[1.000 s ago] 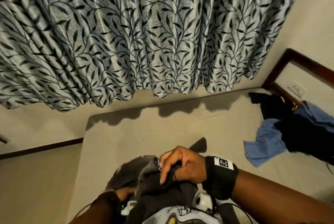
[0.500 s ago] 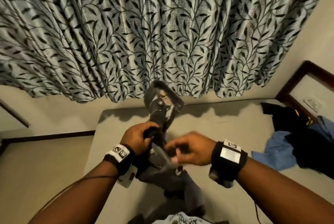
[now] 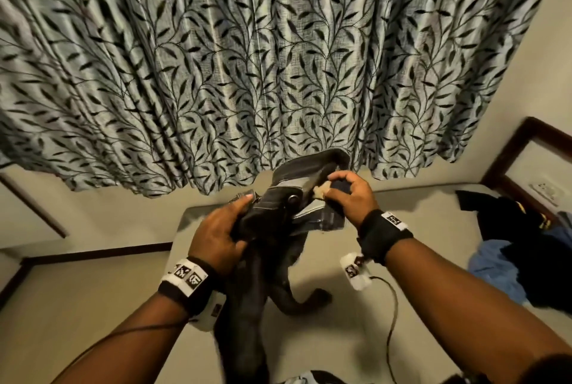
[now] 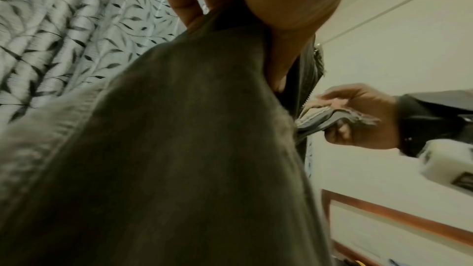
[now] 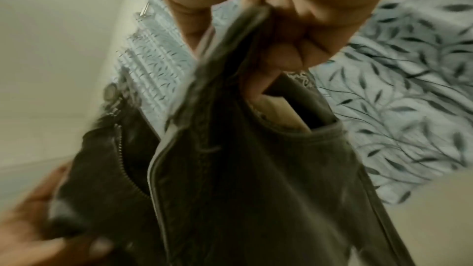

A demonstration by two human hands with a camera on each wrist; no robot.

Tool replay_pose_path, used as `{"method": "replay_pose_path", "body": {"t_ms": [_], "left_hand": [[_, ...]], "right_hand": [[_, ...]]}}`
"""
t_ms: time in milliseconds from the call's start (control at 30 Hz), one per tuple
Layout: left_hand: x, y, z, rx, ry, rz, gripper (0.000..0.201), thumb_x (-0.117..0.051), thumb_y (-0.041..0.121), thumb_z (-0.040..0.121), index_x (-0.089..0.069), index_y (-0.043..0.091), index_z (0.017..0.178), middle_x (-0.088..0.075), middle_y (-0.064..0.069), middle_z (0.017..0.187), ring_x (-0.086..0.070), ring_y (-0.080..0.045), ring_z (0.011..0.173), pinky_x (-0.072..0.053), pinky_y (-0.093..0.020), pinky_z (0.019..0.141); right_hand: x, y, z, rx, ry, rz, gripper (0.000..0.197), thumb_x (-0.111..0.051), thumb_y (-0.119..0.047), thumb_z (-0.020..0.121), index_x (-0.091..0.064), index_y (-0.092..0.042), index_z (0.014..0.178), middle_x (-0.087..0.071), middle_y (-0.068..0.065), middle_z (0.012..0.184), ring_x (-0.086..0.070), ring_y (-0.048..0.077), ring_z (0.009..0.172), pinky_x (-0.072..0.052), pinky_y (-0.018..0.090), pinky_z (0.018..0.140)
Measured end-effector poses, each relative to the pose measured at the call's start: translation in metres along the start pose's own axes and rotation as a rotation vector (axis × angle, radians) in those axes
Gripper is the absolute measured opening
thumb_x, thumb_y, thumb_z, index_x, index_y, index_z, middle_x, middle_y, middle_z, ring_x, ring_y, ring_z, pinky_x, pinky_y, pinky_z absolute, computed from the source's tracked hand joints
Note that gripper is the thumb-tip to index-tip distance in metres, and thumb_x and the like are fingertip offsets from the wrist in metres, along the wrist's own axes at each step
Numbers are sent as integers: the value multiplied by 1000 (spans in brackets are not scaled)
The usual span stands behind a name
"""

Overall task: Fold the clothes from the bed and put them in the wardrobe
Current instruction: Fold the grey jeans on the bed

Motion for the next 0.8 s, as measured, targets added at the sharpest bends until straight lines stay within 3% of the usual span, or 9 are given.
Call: {"method": "replay_pose_path", "body": {"t_ms": [100,200,333,400,500,567,633,733,800], "left_hand": [[18,-19,11,150,-68,192,85,-86,24,66,-51,38,142,-67,1,130,-63,-25,116,-49,-37,97],[28,-32,20,186,-311,379,78,-84,41,67,-49,45,137,-67,9,126,-64,-21,112,-49,-33,92],[14,-44,14,188,-782,487,64,-81,45,70,-53,41,128,-68,8,122,-64,-19,109,-48,-28,89],[3,-45,6,175,-906,431,62,-82,45,68,-56,40,124,-65,10,122,-61,-16,109,-49,-28,92],[-9,-39,0,51,-901,420,72,-75,59,58,-57,39,124,-56,14,121,-58,-14,110,-51,-32,94],[-17,-31,-4,5,-883,326,65,-72,60,54,-60,39,115,-60,16,113,-60,-11,103,-54,-33,92],[-23,-28,-8,11,-898,209,54,-77,56,56,-60,40,105,-67,16,103,-65,-7,95,-56,-33,88],[-19,-28,-3,13,-932,173,67,-83,66,55,-56,44,111,-70,19,104,-67,-3,96,-56,-30,89],[-5,-28,7,-8,-981,323,74,-83,71,52,-54,42,114,-70,17,109,-67,-10,100,-53,-28,88]], "right_hand": [[4,-17,1,79,-379,-200,43,-70,-23,73,-63,-26,115,-67,2,112,-65,16,99,-53,28,87],[8,-35,-2,190,-630,-646,55,-66,-22,75,-57,-37,128,-66,-6,118,-65,14,104,-54,30,91],[1,-59,3,448,-549,-1107,26,-64,-29,92,-68,-37,116,-72,-8,106,-66,17,97,-46,25,79],[-2,-67,7,534,-515,-1232,23,-65,-36,91,-72,-37,112,-73,-8,102,-66,20,97,-44,28,81],[-3,-74,14,595,-495,-1390,21,-67,-46,87,-74,-36,104,-58,-11,95,-57,17,104,-34,36,89],[-4,-71,17,614,-558,-1408,22,-70,-51,83,-73,-36,99,-46,-10,108,-45,17,116,-27,38,91],[-4,-67,22,596,-682,-1337,25,-69,-55,83,-71,-36,99,-46,-12,125,-40,14,125,-27,44,102],[1,-56,34,491,-826,-1386,29,-58,-58,92,-63,-37,110,-63,-19,104,-55,7,102,-20,51,113],[10,-48,41,452,-879,-1546,32,-50,-64,95,-59,-33,100,-62,-16,86,-57,11,91,-16,56,114]]}}
Point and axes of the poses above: each hand's wrist, its own z-axis towards the middle knuckle, its own x-axis out of the back of the hand, y = z × x, the point moved 4 cm from there along z, towards the middle knuckle
